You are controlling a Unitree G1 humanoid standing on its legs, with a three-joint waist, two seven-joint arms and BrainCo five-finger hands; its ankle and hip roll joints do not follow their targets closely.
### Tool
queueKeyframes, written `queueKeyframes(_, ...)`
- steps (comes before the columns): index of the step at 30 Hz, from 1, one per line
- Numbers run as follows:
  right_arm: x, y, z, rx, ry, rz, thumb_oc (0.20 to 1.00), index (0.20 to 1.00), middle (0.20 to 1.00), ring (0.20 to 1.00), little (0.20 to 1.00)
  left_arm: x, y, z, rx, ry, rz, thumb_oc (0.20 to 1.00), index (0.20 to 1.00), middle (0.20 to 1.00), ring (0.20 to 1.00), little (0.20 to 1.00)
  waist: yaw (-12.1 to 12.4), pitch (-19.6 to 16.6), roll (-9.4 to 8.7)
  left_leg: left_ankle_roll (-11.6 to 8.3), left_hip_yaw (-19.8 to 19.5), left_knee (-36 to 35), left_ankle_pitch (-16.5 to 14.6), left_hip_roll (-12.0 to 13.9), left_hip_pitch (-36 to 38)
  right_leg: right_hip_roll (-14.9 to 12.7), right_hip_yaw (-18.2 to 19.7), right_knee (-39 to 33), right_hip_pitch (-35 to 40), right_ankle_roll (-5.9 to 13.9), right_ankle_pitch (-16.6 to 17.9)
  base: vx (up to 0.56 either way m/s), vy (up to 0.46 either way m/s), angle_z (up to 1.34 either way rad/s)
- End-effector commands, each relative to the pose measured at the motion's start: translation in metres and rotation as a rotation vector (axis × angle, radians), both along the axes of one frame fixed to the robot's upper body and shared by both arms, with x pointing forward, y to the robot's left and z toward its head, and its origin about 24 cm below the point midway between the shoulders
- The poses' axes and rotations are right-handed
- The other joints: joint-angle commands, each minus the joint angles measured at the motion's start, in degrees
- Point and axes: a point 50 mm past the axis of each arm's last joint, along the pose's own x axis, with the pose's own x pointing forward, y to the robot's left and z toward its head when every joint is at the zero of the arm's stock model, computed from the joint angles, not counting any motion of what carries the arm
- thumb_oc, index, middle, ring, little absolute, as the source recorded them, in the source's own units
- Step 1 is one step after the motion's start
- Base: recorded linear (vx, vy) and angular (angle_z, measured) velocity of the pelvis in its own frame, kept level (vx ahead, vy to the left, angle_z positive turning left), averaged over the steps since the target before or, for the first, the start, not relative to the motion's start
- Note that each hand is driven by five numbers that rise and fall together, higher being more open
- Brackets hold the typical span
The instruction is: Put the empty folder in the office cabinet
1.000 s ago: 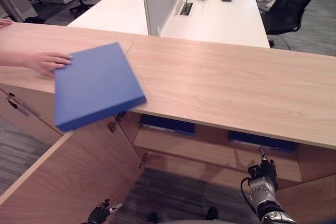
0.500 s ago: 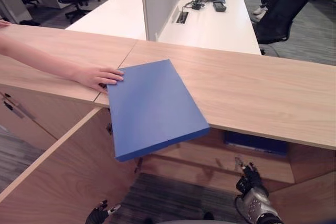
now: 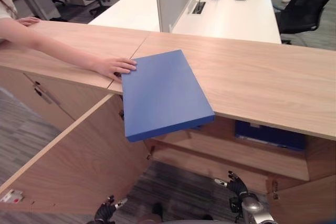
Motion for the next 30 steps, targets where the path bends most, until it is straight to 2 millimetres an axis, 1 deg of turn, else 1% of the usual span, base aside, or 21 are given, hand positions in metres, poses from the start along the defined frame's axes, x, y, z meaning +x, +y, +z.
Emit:
queueKeyframes(1,0.017,0.003,0.008,0.001,-0.070,-0.010,1.000,1.000,1.000,1.000,1.000,0.037,0.016,0.015,0.061,-0.111,-0.039,1.000,1.000,1.000,1.000,1.000,-1.4,0.9,-4.39,-0.40,4.4,2.3,1.2,-2.1,-6.2,-3.5,2.7,2.0,1.1,3.37,-2.2,-0.17,0.109,0.29)
queueKeyframes(2,0.012,-0.002,0.005,-0.011,-0.037,-0.017,1.000,1.000,1.000,1.000,1.000,0.039,0.014,0.014,0.058,-0.104,-0.054,1.000,1.000,1.000,1.000,1.000,-2.7,0.6,-5.04,-0.70,5.4,4.7,-2.1,0.1,-3.5,-5.2,3.4,2.2,-0.8,3.56,-0.4,-0.16,0.109,0.28)
queueKeyframes(3,0.012,-0.002,0.005,-0.011,-0.037,-0.017,1.000,1.000,1.000,1.000,1.000,0.039,0.013,0.014,0.058,-0.104,-0.054,1.000,1.000,1.000,1.000,1.000,-2.7,0.7,-5.00,-0.73,5.5,4.8,-2.3,0.2,-3.3,-5.2,3.5,2.3,-0.7,3.57,-0.5,-0.21,0.185,0.05)
queueKeyframes(4,0.003,-0.007,0.001,-0.020,-0.003,-0.033,1.000,1.000,1.000,1.000,1.000,0.037,0.011,0.012,0.055,-0.091,-0.059,1.000,1.000,1.000,1.000,1.000,-3.5,0.1,-5.26,-1.34,3.2,5.8,-4.2,1.0,-1.1,-6.1,4.2,2.6,-1.7,3.81,0.3,-0.05,0.074,-0.28)
queueKeyframes(5,0.003,-0.007,0.001,-0.020,-0.003,-0.033,1.000,1.000,1.000,1.000,1.000,0.037,0.011,0.012,0.054,-0.091,-0.059,1.000,1.000,1.000,1.000,1.000,-3.5,0.2,-5.20,-1.37,3.2,5.8,-4.3,1.1,-1.0,-6.1,4.2,2.6,-1.6,3.80,0.2,-0.07,0.132,-0.30)
queueKeyframes(7,-0.006,-0.014,-0.002,-0.021,0.027,-0.067,1.000,1.000,1.000,1.000,1.000,0.034,0.008,0.010,0.052,-0.075,-0.064,1.000,1.000,1.000,1.000,1.000,-4.6,-0.4,-5.00,-2.16,1.7,6.4,-5.2,2.9,1.2,-6.9,4.7,3.2,-2.6,4.24,0.5,-0.05,0.144,-0.04)
queueKeyframes(9,-0.022,-0.022,-0.009,-0.034,0.094,-0.095,1.000,1.000,1.000,1.000,1.000,0.035,0.005,0.008,0.042,-0.064,-0.071,1.000,1.000,1.000,1.000,1.000,-6.1,-1.1,-4.16,-3.17,-0.5,6.0,-5.0,4.9,4.4,-7.8,5.8,4.6,-4.5,5.15,1.3,-0.06,0.254,-0.15)
queueKeyframes(10,-0.022,-0.022,-0.009,-0.035,0.094,-0.095,1.000,1.000,1.000,1.000,1.000,0.035,0.004,0.008,0.042,-0.064,-0.071,1.000,1.000,1.000,1.000,1.000,-6.1,-1.0,-4.10,-3.20,-0.5,6.0,-5.1,5.0,4.5,-7.7,5.8,4.7,-4.5,5.14,1.2,-0.07,0.336,-0.32)
queueKeyframes(12,-0.037,-0.028,-0.014,-0.034,0.152,-0.139,1.000,1.000,1.000,1.000,1.000,0.046,0.002,0.010,0.030,-0.085,-0.091,1.000,1.000,1.000,1.000,1.000,-7.9,-1.5,-3.57,-3.68,-0.5,3.2,-7.2,5.8,7.2,-9.1,6.7,5.2,-6.3,6.51,3.0,-0.07,0.307,-0.13)
queueKeyframes(14,-0.040,-0.030,-0.015,-0.036,0.164,-0.156,1.000,1.000,1.000,1.000,1.000,0.052,0.002,0.012,0.033,-0.100,-0.101,1.000,1.000,1.000,1.000,1.000,-8.2,-1.6,-3.65,-3.54,0.3,2.1,-7.9,5.5,7.9,-9.7,7.3,5.2,-6.6,7.08,3.8,-0.03,0.184,-0.10)
queueKeyframes(15,-0.044,-0.033,-0.016,-0.035,0.180,-0.178,1.000,1.000,1.000,1.000,1.000,0.059,0.002,0.015,0.035,-0.121,-0.114,1.000,1.000,1.000,1.000,1.000,-8.5,-1.9,-3.80,-3.32,1.1,1.3,-8.7,5.0,8.3,-10.5,7.5,4.9,-6.7,7.76,4.4,-0.03,0.226,-0.24)
queueKeyframes(19,-0.055,-0.037,-0.019,-0.009,0.206,-0.281,1.000,1.000,1.000,1.000,1.000,0.079,0.006,0.026,0.052,-0.177,-0.153,1.000,1.000,1.000,1.000,1.000,-9.9,-2.3,-4.92,-1.44,3.2,-0.6,-11.1,1.7,9.9,-14.0,9.3,3.5,-7.6,10.00,8.6,-0.05,0.288,-0.09)
queueKeyframes(20,-0.052,-0.036,-0.019,-0.002,0.203,-0.294,1.000,1.000,1.000,1.000,1.000,0.082,0.007,0.027,0.052,-0.186,-0.149,1.000,1.000,1.000,1.000,1.000,-10.0,-2.2,-5.21,-1.02,3.9,-0.7,-11.4,1.0,10.0,-14.7,9.9,3.1,-8.3,10.19,10.5,-0.07,0.260,-0.07)
queueKeyframes(22,-0.049,-0.033,-0.019,0.017,0.189,-0.317,1.000,1.000,1.000,1.000,1.000,0.084,0.012,0.029,0.067,-0.190,-0.142,1.000,1.000,1.000,1.000,1.000,-10.0,-1.9,-5.32,-0.29,5.4,-1.2,-11.5,-0.1,10.0,-15.4,9.6,2.0,-9.4,10.19,12.7,-0.10,0.220,-0.29)
queueKeyframes(24,-0.041,-0.028,-0.019,0.031,0.179,-0.312,1.000,1.000,1.000,1.000,1.000,0.084,0.020,0.030,0.079,-0.182,-0.116,1.000,1.000,1.000,1.000,1.000,-9.6,-0.9,-5.27,0.67,6.6,-1.2,-11.4,-1.2,9.6,-15.8,8.9,2.9,-10.9,10.19,13.4,-0.15,0.215,-0.45)
queueKeyframes(25,-0.038,-0.025,-0.019,0.035,0.174,-0.295,1.000,1.000,1.000,1.000,1.000,0.082,0.024,0.030,0.088,-0.175,-0.100,1.000,1.000,1.000,1.000,1.000,-9.2,-0.5,-5.05,1.30,7.2,-0.9,-11.1,-1.7,8.9,-15.9,7.8,4.0,-11.0,10.19,12.6,-0.26,0.327,-0.48)
queueKeyframes(26,-0.034,-0.020,-0.019,0.036,0.171,-0.261,1.000,1.000,1.000,1.000,1.000,0.077,0.031,0.030,0.105,-0.149,-0.083,1.000,1.000,1.000,1.000,1.000,-8.1,0.0,-4.70,2.56,8.4,-0.1,-10.5,-2.8,7.5,-15.7,4.7,7.8,-9.7,9.10,9.9,-0.20,0.256,-0.59)
queueKeyframes(27,-0.034,-0.019,-0.019,0.036,0.171,-0.260,1.000,1.000,1.000,1.000,1.000,0.077,0.031,0.030,0.105,-0.149,-0.083,1.000,1.000,1.000,1.000,1.000,-8.1,0.0,-4.71,2.56,8.4,-0.1,-10.5,-2.8,7.4,-15.7,4.7,7.8,-9.8,9.11,9.9,-0.18,0.229,-0.75)
queueKeyframes(28,-0.038,-0.013,-0.022,0.039,0.187,-0.247,1.000,1.000,1.000,1.000,1.000,0.081,0.024,0.029,0.113,-0.156,-0.114,1.000,1.000,1.000,1.000,1.000,-7.5,-0.2,-4.80,3.13,8.9,0.2,-10.2,-3.2,6.6,-15.2,3.2,9.9,-8.7,8.40,7.9,-0.13,0.143,-0.57)
queueKeyframes(29,-0.038,-0.006,-0.024,0.050,0.196,-0.224,1.000,1.000,1.000,1.000,1.000,0.063,0.026,0.018,0.126,-0.059,-0.098,1.000,1.000,1.000,1.000,1.000,-6.0,-1.0,-4.92,3.88,10.1,0.0,-9.5,-3.7,5.5,-13.7,0.7,11.8,-6.3,7.41,4.9,-0.16,0.156,-0.22)
queueKeyframes(30,-0.038,-0.004,-0.024,0.049,0.201,-0.214,1.000,1.000,1.000,1.000,1.000,0.057,0.025,0.014,0.130,-0.024,-0.091,1.000,1.000,1.000,1.000,1.000,-5.4,-1.4,-5.10,3.94,10.7,0.0,-9.3,-3.9,5.1,-13.5,-0.6,11.5,-5.2,7.31,4.3,-0.12,0.080,-0.16)
